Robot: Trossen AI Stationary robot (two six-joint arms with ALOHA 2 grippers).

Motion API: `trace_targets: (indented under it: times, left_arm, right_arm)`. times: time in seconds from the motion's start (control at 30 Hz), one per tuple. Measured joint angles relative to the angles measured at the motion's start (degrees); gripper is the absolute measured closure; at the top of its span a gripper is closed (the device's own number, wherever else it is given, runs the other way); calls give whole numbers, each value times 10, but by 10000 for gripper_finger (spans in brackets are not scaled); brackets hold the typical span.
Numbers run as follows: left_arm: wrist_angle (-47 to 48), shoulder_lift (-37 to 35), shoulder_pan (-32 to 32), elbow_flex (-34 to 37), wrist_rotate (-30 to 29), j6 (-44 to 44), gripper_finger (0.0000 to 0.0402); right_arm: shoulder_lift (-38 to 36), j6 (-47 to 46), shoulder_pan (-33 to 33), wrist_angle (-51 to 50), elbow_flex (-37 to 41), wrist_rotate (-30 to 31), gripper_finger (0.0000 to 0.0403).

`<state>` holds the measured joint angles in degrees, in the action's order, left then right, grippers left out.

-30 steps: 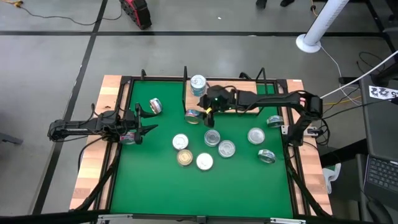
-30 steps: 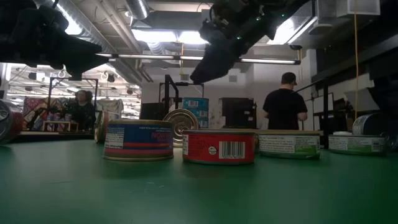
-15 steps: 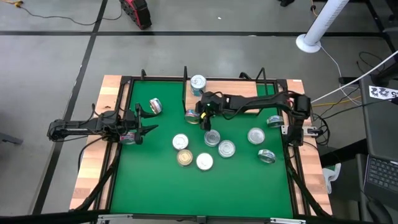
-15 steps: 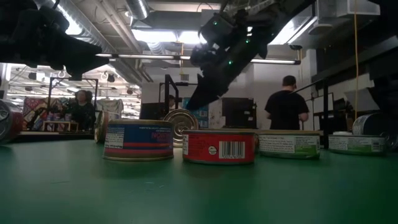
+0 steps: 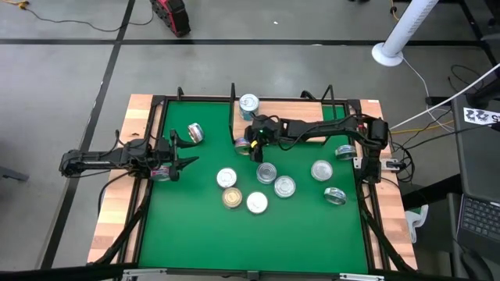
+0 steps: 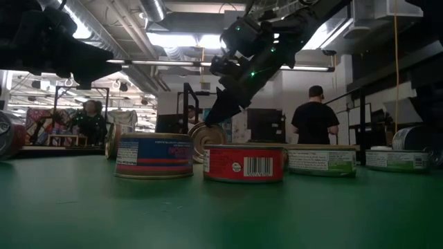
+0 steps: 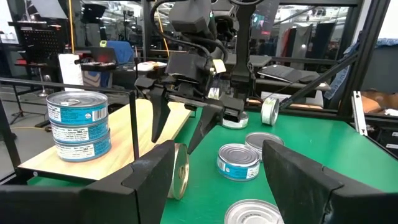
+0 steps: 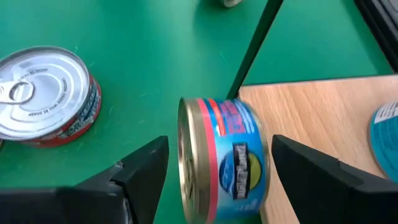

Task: Stack canned seafood by type on shelf
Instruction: Put the blue pink tuna can on the shelf

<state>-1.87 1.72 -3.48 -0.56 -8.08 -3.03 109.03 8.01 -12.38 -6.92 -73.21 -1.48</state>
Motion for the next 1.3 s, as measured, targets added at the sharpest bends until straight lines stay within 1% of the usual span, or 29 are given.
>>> trace_targets:
  times: [0.37, 0.53, 0.67, 0.87, 1.0, 1.17, 1.3]
  left_arm:
    - [0, 0, 0, 0, 0, 0, 163]
    - [0, 0, 0, 0, 0, 0, 163]
    - [0, 0, 0, 0, 0, 0, 163]
    - [0, 0, 0, 1, 0, 0, 163]
    - [0, 3, 0, 1, 0, 0, 163]
    - [0, 8, 0, 1, 0, 0, 163]
    - [0, 9, 0, 1, 0, 0, 163]
  right_arm:
    - [0, 26, -18, 5, 0, -9, 118]
    - [0, 27, -35, 3, 0, -50, 118]
    - [0, 27, -42, -1, 0, -69, 118]
    - [18, 27, -42, -2, -1, -72, 118]
    - [34, 27, -42, -5, 0, -87, 118]
    - [37, 27, -42, -7, 0, -87, 118]
    - [37, 25, -42, -9, 0, -87, 136]
